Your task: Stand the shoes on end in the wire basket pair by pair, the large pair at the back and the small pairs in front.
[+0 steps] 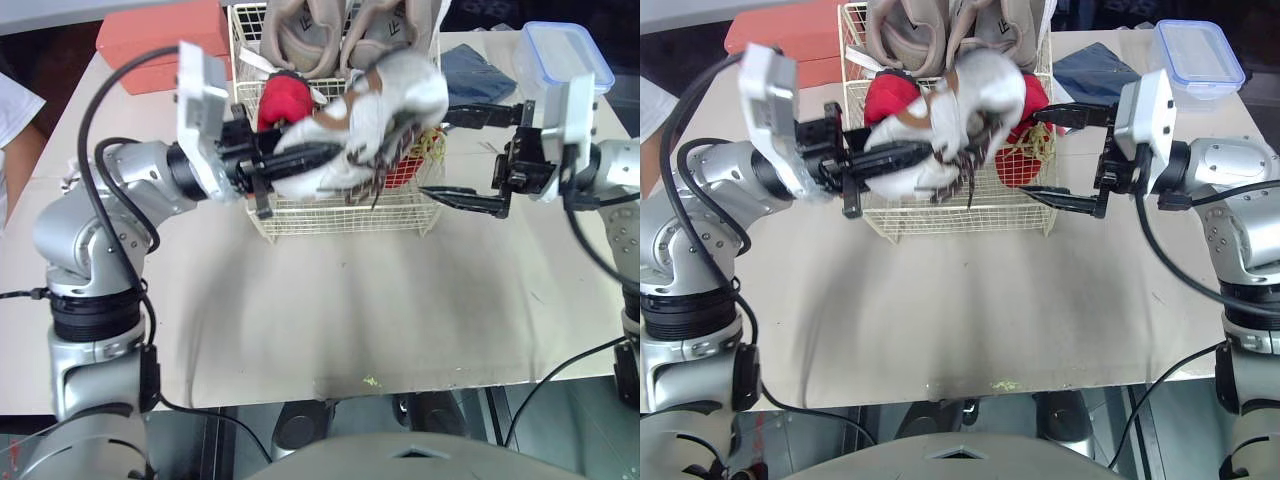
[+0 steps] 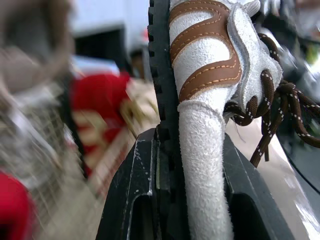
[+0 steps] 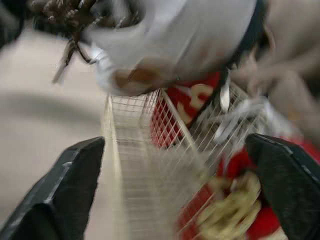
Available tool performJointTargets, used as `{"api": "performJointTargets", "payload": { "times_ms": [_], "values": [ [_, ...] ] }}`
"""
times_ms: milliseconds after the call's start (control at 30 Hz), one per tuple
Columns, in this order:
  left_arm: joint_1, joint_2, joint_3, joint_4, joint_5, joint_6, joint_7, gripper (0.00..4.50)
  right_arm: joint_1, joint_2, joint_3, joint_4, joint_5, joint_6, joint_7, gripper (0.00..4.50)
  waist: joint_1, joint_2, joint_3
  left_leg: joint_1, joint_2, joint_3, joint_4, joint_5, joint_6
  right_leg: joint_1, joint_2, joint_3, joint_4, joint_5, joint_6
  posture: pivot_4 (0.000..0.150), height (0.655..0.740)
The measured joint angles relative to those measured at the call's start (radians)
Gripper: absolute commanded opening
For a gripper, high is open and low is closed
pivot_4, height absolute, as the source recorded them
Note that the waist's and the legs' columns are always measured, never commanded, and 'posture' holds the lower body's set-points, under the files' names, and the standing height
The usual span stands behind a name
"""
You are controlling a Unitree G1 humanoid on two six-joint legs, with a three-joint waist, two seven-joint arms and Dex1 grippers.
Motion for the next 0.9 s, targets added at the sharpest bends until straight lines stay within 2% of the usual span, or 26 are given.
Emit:
{"api": "performJointTargets", "payload": {
  "times_ms": [67, 100, 233, 333, 400, 433, 467, 500, 567, 633, 667, 700, 733, 800, 867, 900],
  "values": [
    [-0.007, -0.035, 0.002, 0.002, 0.009, -0.031, 0.021, 0.58, -0.009, 0.036, -0.04, -0.033, 0.101, 0.102, -0.085, 4.5, -0.002, 0.0, 0.0, 0.0, 0.0, 0.0, 0.0, 0.0, 0.0, 0.0, 0.0, 0.0, 0.0, 0.0, 0.0, 0.15, 0.74],
    [-0.007, -0.065, -0.001, 0.002, 0.035, -0.062, 0.042, 0.58, -0.04, 0.099, -0.074, -0.033, 0.2, 0.192, -0.202, 4.5, -0.004, 0.0, 0.0, 0.0, 0.0, 0.0, 0.0, 0.0, 0.0, 0.0, 0.0, 0.001, 0.0, 0.0, 0.0, 0.15, 0.74],
    [0.039, -0.091, -0.012, 0.001, 0.082, -0.108, 0.059, 0.58, -0.076, 0.184, -0.109, -0.053, 0.41, 0.332, -0.413, 4.5, -0.002, 0.0, 0.0, 0.0, 0.0, 0.0, -0.001, 0.0, 0.0, 0.0, 0.0, 0.0, 0.0, 0.0, 0.0, 0.15, 0.74],
    [0.074, -0.106, -0.022, -0.001, 0.096, -0.115, 0.059, 0.58, -0.078, 0.254, -0.131, -0.065, 0.518, 0.368, -0.557, 3.71, -0.001, -0.001, 0.0, -0.001, -0.001, 0.0, 0.0, 0.0, 0.0, 0.0, -0.001, 0.0, -0.001, 0.0, 0.0, 0.15, 0.74],
    [0.08, -0.112, -0.021, -0.002, 0.1, -0.12, 0.066, 0.58, -0.074, 0.264, -0.134, -0.071, 0.543, 0.379, -0.621, 2.65, 0.001, -0.001, 0.0, -0.001, -0.001, 0.0, 0.0, 0.0, 0.0, -0.001, -0.001, -0.001, -0.001, 0.0, 0.0, 0.15, 0.74],
    [0.08, -0.113, -0.019, -0.001, 0.101, -0.122, 0.067, 0.58, -0.072, 0.265, -0.135, -0.075, 0.548, 0.38, -0.637, 2.35, 0.002, -0.001, 0.0, -0.001, -0.001, 0.0, 0.0, 0.0, 0.0, -0.001, -0.001, -0.001, -0.001, 0.0, 0.0, 0.15, 0.74],
    [0.08, -0.114, -0.019, -0.002, 0.104, -0.131, 0.07, 0.58, -0.067, 0.268, -0.139, -0.078, 0.557, 0.381, -0.66, 1.82, 0.001, -0.001, 0.0, -0.001, -0.001, 0.0, 0.0, 0.0, 0.0, 0.0, -0.001, -0.001, -0.001, 0.0, 0.0, 0.15, 0.74],
    [0.08, -0.114, -0.018, -0.002, 0.107, -0.133, 0.073, 0.58, -0.065, 0.269, -0.14, -0.079, 0.559, 0.382, -0.666, 1.64, 0.0, -0.001, 0.0, -0.001, -0.001, 0.0, 0.0, 0.0, 0.0, -0.001, -0.001, 0.0, 0.0, 0.0, 0.0, 0.15, 0.74],
    [0.08, -0.116, -0.018, -0.001, 0.112, -0.135, 0.079, 0.58, -0.06, 0.27, -0.14, -0.084, 0.561, 0.382, -0.68, 0.78, -0.001, -0.001, 0.0, -0.001, -0.001, 0.0, 0.0, 0.0, 0.0, 0.0, 0.0, -0.001, 0.0, 0.0, 0.0, 0.15, 0.74],
    [0.08, -0.127, -0.015, -0.001, 0.11, -0.135, 0.085, 1.59, -0.056, 0.27, -0.14, -0.094, 0.551, 0.377, -0.686, 0.0, -0.004, -0.001, 0.0, -0.001, -0.001, 0.0, 0.0, 0.0, 0.0, -0.001, 0.001, 0.0, 0.0, 0.0, 0.0, 0.15, 0.74],
    [0.08, -0.127, -0.015, -0.001, 0.11, -0.135, 0.085, 1.82, -0.056, 0.269, -0.14, -0.095, 0.547, 0.376, -0.686, 0.0, -0.004, -0.001, 0.0, -0.001, -0.001, 0.0, 0.0, 0.0, 0.0, -0.001, 0.001, 0.0, 0.0, 0.0, 0.0, 0.15, 0.74],
    [0.08, -0.128, -0.015, -0.001, 0.108, -0.132, 0.086, 2.39, -0.056, 0.269, -0.139, -0.096, 0.539, 0.369, -0.685, 0.0, -0.004, -0.001, 0.0, -0.001, -0.001, 0.0, 0.0, 0.0, 0.0, -0.001, 0.001, 0.0, 0.0, 0.0, 0.0, 0.15, 0.74],
    [0.08, -0.129, -0.016, -0.001, 0.103, -0.126, 0.085, 2.69, -0.056, 0.27, -0.137, -0.098, 0.536, 0.364, -0.685, 0.0, -0.004, -0.001, 0.0, -0.001, -0.001, 0.0, 0.0, 0.0, 0.0, -0.001, 0.001, 0.0, 0.0, 0.0, 0.0, 0.15, 0.74],
    [0.084, -0.121, -0.016, -0.003, 0.087, -0.107, 0.074, 3.7, -0.056, 0.27, -0.134, -0.1, 0.521, 0.361, -0.683, 0.0, -0.004, -0.001, 0.0, -0.001, -0.001, 0.0, 0.0, 0.0, 0.0, -0.001, 0.002, 0.0, 0.0, 0.0, 0.0, 0.15, 0.74],
    [0.085, -0.108, -0.016, -0.004, 0.096, -0.11, 0.074, 4.48, -0.056, 0.267, -0.129, -0.104, 0.495, 0.352, -0.676, 0.0, -0.004, -0.001, 0.0, -0.001, -0.001, 0.0, 0.0, 0.0, 0.0, -0.001, 0.003, 0.0, 0.0, 0.0, 0.0, 0.15, 0.74],
    [0.085, -0.094, -0.016, -0.006, 0.104, -0.114, 0.072, 4.48, -0.056, 0.264, -0.125, -0.108, 0.477, 0.344, -0.67, 0.0, -0.004, -0.001, 0.0, -0.001, -0.001, 0.0, 0.0, 0.0, 0.0, -0.001, 0.003, 0.0, 0.0, 0.0, 0.0, 0.15, 0.74]
  ]
}}
